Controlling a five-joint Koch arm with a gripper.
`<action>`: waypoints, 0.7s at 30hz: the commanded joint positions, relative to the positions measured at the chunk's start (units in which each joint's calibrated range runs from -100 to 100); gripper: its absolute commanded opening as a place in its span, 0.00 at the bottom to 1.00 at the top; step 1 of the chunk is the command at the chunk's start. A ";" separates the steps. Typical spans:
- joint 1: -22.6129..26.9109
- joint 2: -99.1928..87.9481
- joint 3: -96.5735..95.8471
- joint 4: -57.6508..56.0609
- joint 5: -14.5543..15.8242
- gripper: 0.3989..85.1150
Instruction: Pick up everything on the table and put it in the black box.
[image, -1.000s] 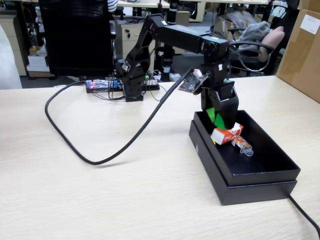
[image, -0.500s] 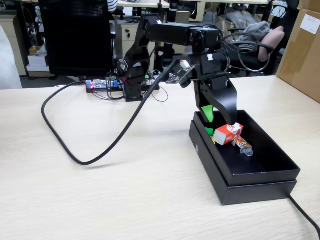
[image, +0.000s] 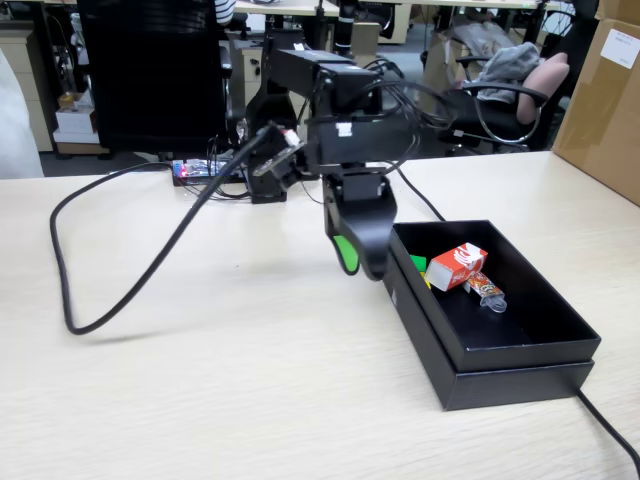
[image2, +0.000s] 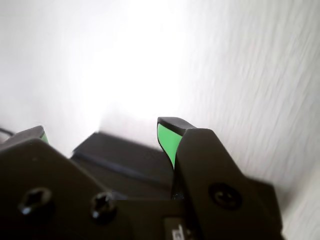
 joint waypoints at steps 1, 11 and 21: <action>-0.83 -4.70 -1.35 6.17 -1.37 0.52; -1.27 -15.71 -21.75 20.51 -3.52 0.53; -0.54 -37.17 -43.42 26.38 -3.91 0.53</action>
